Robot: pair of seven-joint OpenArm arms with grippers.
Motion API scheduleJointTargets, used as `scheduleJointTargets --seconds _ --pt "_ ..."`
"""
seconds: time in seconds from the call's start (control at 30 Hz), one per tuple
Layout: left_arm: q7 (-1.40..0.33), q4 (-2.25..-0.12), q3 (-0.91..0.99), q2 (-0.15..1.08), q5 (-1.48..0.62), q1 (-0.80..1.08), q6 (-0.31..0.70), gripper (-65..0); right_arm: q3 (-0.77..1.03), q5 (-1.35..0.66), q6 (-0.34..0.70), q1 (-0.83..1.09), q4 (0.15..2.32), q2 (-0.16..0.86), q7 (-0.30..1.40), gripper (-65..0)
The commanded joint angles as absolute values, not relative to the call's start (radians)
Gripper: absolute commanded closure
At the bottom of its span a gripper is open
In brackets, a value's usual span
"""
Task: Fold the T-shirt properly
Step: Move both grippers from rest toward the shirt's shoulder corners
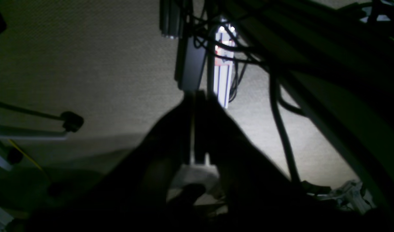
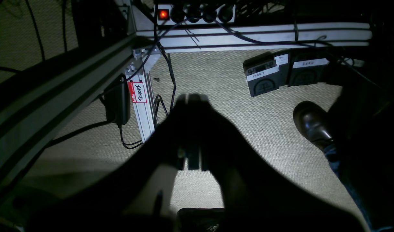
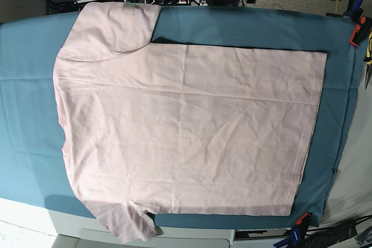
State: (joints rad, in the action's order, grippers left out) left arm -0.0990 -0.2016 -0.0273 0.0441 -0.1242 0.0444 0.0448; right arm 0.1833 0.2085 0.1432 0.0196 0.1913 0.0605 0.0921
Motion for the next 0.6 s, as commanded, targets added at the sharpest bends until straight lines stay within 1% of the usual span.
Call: scheduleJointTargets --seconds 0.0,0.33,0.4,0.57 --pt "-0.097 -0.211 -0.030 0.042 -0.124 0.047 0.049 0.0 0.182 0.202 0.146 0.017 0.197 0.064 0.079 0.0" --pt "-0.099 -0.214 -0.030 0.043 -0.124 0.048 0.049 0.0 0.182 0.203 0.146 0.017 0.197 0.065 0.078 0.0" --pt "-0.123 -0.215 -0.030 0.047 -0.125 0.050 0.049 0.0 0.182 0.203 0.146 0.018 0.200 0.072 0.079 0.0" --pt "-0.199 -0.235 -0.030 0.069 -0.136 0.062 0.049 0.0 0.182 0.201 0.153 0.074 0.315 0.114 0.123 0.0"
